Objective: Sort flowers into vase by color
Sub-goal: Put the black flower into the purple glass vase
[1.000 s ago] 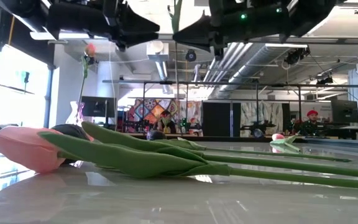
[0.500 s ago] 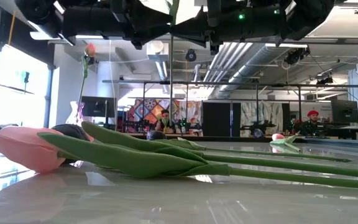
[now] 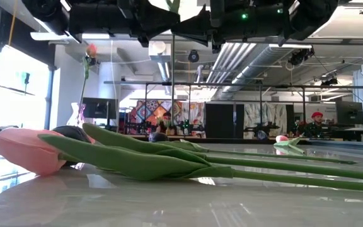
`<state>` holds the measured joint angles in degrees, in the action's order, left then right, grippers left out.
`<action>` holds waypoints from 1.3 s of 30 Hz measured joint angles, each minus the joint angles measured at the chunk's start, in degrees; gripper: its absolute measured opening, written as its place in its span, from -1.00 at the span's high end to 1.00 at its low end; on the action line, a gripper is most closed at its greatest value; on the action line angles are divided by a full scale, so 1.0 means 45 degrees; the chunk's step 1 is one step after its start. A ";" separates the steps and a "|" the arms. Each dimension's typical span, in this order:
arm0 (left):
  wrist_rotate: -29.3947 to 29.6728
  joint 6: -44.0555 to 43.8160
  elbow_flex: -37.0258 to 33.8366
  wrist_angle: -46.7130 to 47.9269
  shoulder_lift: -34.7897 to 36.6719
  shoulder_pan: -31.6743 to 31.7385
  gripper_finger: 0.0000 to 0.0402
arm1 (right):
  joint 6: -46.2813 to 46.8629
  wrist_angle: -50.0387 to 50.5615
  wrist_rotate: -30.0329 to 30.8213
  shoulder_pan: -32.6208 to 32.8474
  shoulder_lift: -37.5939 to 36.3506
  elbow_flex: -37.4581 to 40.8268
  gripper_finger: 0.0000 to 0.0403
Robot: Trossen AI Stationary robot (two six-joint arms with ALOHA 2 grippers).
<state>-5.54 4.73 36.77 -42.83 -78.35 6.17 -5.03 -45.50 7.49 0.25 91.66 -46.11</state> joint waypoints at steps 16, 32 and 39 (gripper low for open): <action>0.3081 0.0642 -0.0010 0.3664 0.2694 0.0049 0.99 | 0.2578 0.2575 0.2166 0.0000 0.0000 -0.0005 0.35; 0.7289 0.1341 -0.0010 0.9586 0.9118 0.1977 1.00 | 0.3422 0.4631 0.3308 0.0034 0.0000 -0.0005 -0.05; 0.8874 0.1071 -0.0010 1.0461 1.0361 0.2984 1.00 | 0.3387 0.4750 0.3298 0.0034 0.0000 -0.0005 -0.05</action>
<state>34.39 9.55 36.73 4.25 -31.72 19.60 10.22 -24.12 22.33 0.40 91.66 -46.13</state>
